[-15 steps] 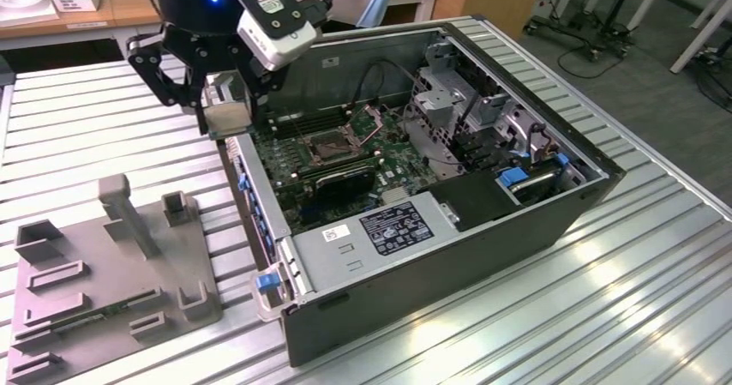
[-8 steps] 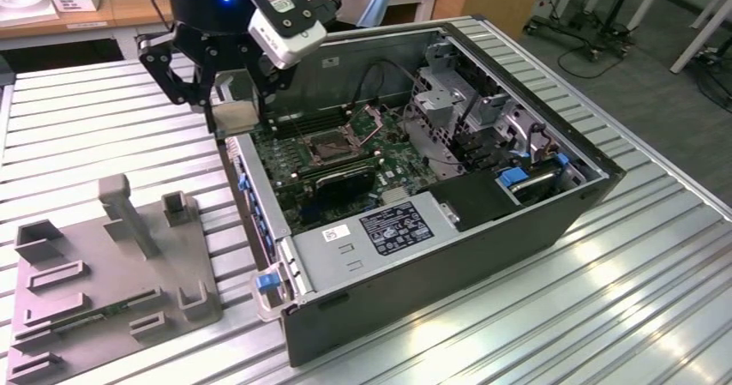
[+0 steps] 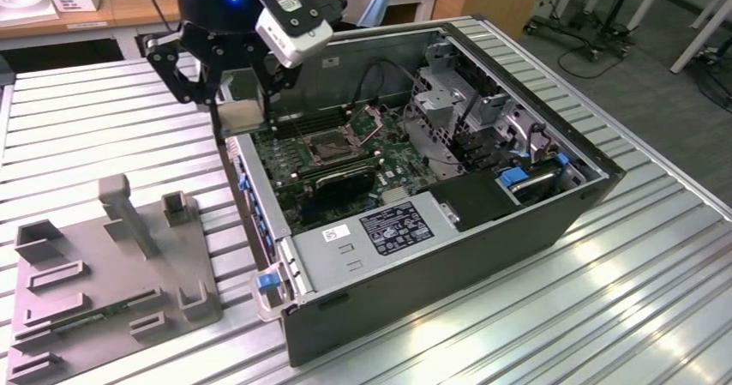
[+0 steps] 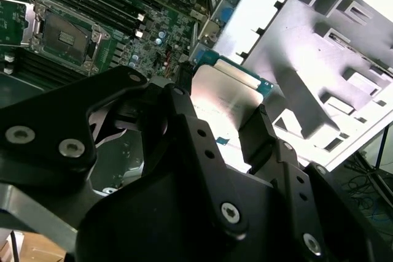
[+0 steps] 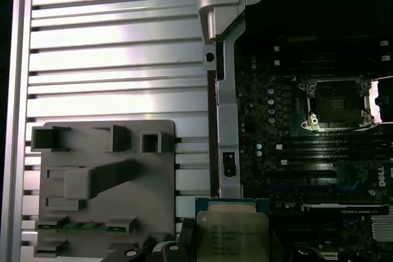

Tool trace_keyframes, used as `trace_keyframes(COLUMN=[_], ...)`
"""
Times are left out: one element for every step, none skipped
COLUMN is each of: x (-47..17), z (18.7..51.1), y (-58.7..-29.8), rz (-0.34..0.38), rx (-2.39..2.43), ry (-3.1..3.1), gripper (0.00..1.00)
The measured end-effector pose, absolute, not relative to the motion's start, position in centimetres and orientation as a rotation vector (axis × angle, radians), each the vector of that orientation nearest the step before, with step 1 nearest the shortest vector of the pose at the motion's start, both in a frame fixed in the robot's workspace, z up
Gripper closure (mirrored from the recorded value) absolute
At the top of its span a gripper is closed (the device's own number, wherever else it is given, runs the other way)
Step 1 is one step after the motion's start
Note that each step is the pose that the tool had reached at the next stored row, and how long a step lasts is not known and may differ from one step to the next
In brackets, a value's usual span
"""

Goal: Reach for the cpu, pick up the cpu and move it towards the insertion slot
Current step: 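Pick up the cpu and move it towards the insertion slot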

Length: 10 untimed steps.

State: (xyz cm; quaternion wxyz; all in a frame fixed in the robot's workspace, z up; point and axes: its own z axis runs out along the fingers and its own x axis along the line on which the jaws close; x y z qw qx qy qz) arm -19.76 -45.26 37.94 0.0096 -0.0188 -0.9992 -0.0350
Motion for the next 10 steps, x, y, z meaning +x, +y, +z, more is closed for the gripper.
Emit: trace_keyframes(x=[-19.67,-19.59,-19.51,-19.42,-19.34,-19.26,-19.19,-19.10,-19.03,-18.96], z=[37.94,37.94,37.93,37.94,37.94,37.94,37.94,37.93,37.93,37.93], y=[-45.26,-45.26,-45.26,-45.26,-45.26,-45.26,-45.26,-45.26,-45.26,-45.26], rz=[-0.109,-0.109,-0.109,-0.109,-0.109,-0.109,-0.109,-0.109,-0.109,-0.109], rx=[-0.059,-0.059,-0.059,-0.059,-0.059,-0.059,-0.059,-0.059,-0.059,-0.059], ry=[-3.120,-3.120,-3.120,-3.120,-3.120,-3.120,-3.120,-3.120,-3.120,-3.120], gripper=[0.45,0.45,0.45,0.45,0.45,0.45,0.45,0.45,0.45,0.45])
